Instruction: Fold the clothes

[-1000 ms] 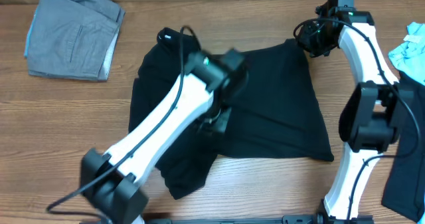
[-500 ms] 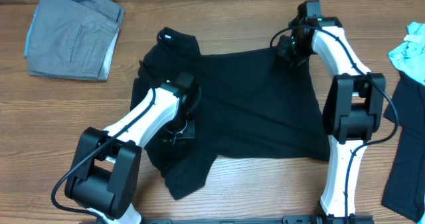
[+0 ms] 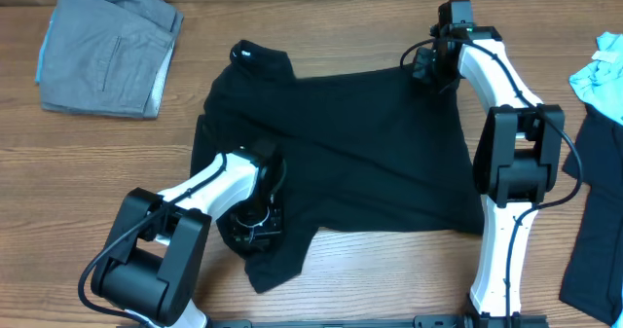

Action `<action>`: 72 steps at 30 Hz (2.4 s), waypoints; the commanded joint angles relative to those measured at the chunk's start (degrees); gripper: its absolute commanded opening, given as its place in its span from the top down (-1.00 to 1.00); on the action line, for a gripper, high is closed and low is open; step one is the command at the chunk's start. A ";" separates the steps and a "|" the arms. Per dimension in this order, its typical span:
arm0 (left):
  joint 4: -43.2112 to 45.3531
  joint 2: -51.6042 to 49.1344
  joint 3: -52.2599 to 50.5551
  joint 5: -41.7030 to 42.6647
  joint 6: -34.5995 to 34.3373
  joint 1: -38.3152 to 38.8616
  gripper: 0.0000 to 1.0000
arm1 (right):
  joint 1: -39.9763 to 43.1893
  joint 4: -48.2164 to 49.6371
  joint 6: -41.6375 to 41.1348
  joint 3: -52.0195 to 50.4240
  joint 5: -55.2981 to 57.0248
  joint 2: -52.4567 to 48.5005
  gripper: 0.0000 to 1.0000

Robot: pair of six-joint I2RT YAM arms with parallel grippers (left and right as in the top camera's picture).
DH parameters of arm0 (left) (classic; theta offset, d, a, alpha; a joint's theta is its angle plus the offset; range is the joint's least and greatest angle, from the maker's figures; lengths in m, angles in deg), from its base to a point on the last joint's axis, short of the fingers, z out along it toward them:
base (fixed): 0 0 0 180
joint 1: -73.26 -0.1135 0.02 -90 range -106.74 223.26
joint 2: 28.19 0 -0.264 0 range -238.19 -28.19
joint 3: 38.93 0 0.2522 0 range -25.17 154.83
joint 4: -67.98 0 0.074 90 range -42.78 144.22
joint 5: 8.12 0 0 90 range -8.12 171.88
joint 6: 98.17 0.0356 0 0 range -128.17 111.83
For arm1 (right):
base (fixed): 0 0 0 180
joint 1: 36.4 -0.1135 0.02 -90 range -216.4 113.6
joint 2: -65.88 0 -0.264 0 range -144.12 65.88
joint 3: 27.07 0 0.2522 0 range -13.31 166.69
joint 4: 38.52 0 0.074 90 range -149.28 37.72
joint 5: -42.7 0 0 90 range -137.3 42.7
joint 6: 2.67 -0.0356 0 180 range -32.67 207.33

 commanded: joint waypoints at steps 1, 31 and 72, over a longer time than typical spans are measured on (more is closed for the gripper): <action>-0.59 -1.27 -3.34 0.94 -0.35 -0.13 0.92 | 3.37 0.81 0.26 0.72 3.61 -2.80 0.56; -14.71 13.07 20.85 -4.70 1.49 3.10 -0.35 | 5.73 -47.41 -7.76 43.69 -0.22 18.21 -1.00; 10.21 23.32 -21.24 0.92 -21.55 14.34 -0.21 | 5.79 -17.05 -28.55 -62.05 0.39 62.20 -1.00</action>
